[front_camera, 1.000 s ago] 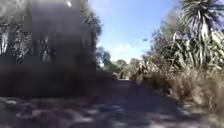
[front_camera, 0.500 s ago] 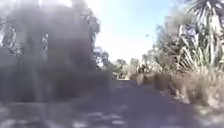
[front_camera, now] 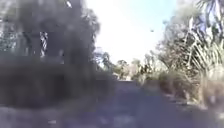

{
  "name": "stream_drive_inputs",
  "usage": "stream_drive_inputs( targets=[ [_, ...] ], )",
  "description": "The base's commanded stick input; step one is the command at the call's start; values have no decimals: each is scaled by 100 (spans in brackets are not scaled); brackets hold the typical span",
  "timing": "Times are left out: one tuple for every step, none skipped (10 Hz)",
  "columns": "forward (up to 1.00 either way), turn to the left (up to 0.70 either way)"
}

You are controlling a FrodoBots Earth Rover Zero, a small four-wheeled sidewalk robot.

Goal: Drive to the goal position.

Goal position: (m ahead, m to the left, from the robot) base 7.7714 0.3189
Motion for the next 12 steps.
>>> stream_drive_inputs(
  targets=[
    [100,0],
    [100,0],
    [100,0],
    [100,-4],
    [100,-12],
    [100,-20],
    [100,-35],
    [100,-28],
    [100,-22],
    [100,-12],
    [100,-25],
    [100,-39]
  ],
)
